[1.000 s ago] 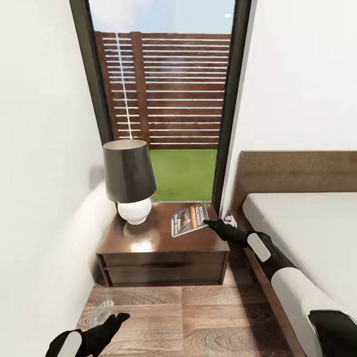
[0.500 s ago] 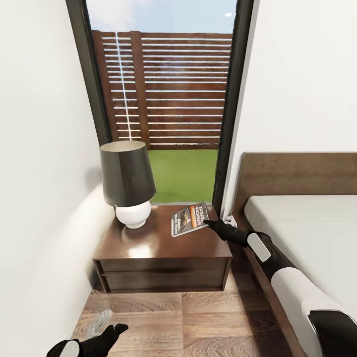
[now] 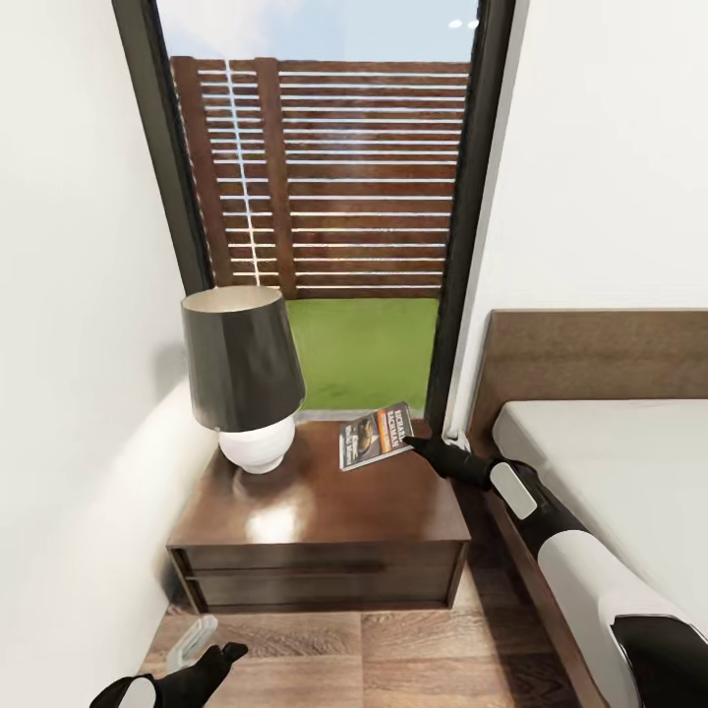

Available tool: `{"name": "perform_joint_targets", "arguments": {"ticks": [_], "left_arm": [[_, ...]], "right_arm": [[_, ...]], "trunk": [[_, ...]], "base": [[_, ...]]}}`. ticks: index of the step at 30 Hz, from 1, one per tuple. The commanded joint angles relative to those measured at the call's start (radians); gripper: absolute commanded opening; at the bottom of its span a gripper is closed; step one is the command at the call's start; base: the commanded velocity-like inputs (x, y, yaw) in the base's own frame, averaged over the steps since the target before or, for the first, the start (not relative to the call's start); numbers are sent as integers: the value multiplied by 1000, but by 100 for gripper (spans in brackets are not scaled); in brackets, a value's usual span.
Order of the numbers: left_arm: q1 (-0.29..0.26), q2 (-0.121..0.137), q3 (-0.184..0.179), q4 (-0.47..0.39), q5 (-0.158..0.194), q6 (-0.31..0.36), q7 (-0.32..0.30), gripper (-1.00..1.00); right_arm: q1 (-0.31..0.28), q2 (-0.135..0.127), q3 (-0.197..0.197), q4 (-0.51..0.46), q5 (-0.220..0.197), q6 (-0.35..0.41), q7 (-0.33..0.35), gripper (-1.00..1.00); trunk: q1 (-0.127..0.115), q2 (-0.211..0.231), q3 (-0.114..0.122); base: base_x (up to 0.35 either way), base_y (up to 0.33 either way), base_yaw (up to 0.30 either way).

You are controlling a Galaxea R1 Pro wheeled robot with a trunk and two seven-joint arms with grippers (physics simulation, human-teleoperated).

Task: In the bedroom, move the book from the bed onto either nightstand, and place the two sandals side by side next to the bed.

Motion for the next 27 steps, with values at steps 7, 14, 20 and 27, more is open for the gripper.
{"name": "perform_joint_targets", "arguments": {"ticks": [7, 14, 20, 27], "left_arm": [[-1, -9, 120, 10, 55, 13, 8, 100], [-2, -10, 138, 13, 61, 14, 6, 100], [-2, -10, 140, 14, 60, 15, -3, 100], [-2, -11, 140, 14, 59, 15, -6, 100]], "right_arm": [[-1, -5, -6, 10, -13, 6, 108, -100], [-1, -2, -6, 13, -9, -3, 148, -100], [-1, -1, -8, 14, -9, -5, 95, -100], [-1, -1, -9, 14, -9, -4, 77, -100]], "trunk": [[11, -21, -10], [38, -70, -32], [54, -98, -53], [57, -99, -80]], "base": [[18, 0, 0], [2, 0, 0], [0, 0, 0], [0, 0, 0]]}}
